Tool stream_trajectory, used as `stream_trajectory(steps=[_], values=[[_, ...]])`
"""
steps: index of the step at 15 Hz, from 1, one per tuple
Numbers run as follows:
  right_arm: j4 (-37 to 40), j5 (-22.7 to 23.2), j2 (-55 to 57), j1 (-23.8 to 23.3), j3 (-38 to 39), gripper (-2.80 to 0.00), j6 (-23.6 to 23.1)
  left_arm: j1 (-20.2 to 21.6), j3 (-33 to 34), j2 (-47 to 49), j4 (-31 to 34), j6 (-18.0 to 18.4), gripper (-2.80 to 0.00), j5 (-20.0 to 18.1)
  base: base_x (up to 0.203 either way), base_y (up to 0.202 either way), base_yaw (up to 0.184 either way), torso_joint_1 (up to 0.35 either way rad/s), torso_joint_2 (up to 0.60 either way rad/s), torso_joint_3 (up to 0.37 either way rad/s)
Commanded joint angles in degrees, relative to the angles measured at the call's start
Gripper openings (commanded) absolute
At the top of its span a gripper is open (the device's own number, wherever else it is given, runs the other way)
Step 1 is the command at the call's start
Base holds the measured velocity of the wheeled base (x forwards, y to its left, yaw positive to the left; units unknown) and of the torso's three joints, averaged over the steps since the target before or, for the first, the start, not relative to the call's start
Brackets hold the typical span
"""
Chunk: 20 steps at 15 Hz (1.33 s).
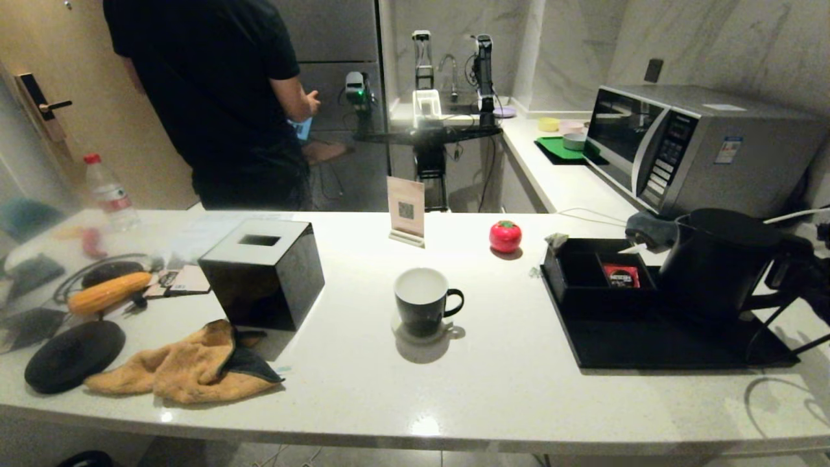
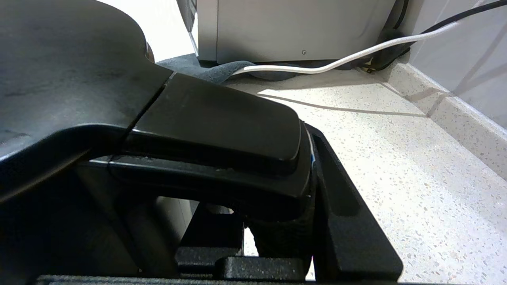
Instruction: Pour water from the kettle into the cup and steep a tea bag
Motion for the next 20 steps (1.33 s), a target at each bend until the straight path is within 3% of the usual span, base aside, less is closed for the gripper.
stream_trajectory(steps=[1,20], values=[[-0.54,0.13,-1.47,-0.05,0.35,-2.8,0.34,0.01,0.01,0.03,0.0,0.02,-2.8,-0.02,0.0,0.0,0.0,0.0,0.0,0.0],[0.35,0.22,-13.54,-2.74,8.66,-2.8,2.92,0.01,0.01,0.03,0.0,0.02,-2.8,-0.02,0.0,0.0,0.0,0.0,0.0,0.0]])
